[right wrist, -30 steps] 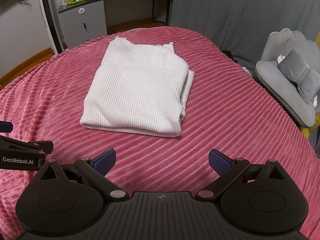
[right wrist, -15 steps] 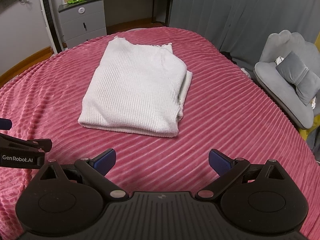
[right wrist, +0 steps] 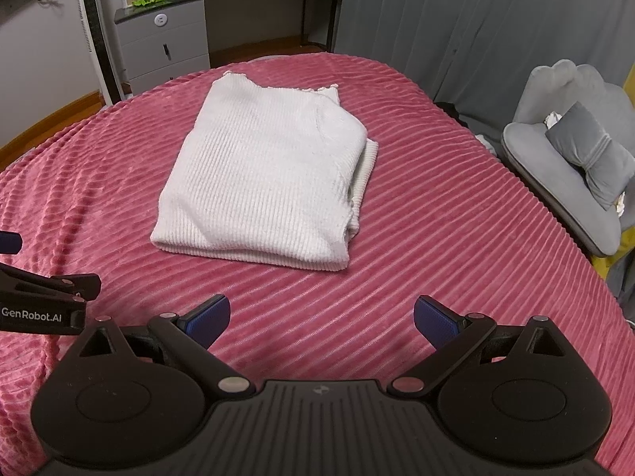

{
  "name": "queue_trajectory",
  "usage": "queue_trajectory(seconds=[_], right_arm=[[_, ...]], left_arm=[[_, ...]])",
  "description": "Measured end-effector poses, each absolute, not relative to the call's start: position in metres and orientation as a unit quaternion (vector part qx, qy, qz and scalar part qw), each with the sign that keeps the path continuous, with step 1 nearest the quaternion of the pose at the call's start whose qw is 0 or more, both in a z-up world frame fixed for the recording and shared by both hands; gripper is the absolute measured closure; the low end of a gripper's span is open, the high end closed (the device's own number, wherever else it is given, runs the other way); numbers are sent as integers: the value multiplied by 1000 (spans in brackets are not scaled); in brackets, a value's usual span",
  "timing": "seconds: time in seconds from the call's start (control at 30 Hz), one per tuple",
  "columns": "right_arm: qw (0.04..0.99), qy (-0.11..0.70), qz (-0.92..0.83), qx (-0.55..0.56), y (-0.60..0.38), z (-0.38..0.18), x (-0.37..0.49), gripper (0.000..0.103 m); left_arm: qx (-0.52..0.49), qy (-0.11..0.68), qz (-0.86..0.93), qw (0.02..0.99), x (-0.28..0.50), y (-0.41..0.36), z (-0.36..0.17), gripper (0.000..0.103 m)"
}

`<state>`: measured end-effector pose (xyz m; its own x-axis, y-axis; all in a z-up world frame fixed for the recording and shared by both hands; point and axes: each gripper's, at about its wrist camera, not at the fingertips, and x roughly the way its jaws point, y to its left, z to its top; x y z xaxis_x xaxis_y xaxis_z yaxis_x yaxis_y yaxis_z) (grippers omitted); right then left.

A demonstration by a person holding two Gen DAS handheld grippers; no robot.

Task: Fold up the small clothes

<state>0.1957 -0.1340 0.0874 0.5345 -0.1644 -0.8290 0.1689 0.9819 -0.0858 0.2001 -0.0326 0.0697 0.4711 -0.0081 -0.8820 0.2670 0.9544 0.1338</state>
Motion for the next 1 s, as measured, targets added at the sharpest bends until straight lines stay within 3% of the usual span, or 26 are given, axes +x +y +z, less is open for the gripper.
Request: queue_trajectory(seconds=[1.0], right_arm=[[877, 471, -95, -2, -137, 86, 196, 4]], left_arm=[[133, 501, -87, 851, 198, -36, 70, 0]])
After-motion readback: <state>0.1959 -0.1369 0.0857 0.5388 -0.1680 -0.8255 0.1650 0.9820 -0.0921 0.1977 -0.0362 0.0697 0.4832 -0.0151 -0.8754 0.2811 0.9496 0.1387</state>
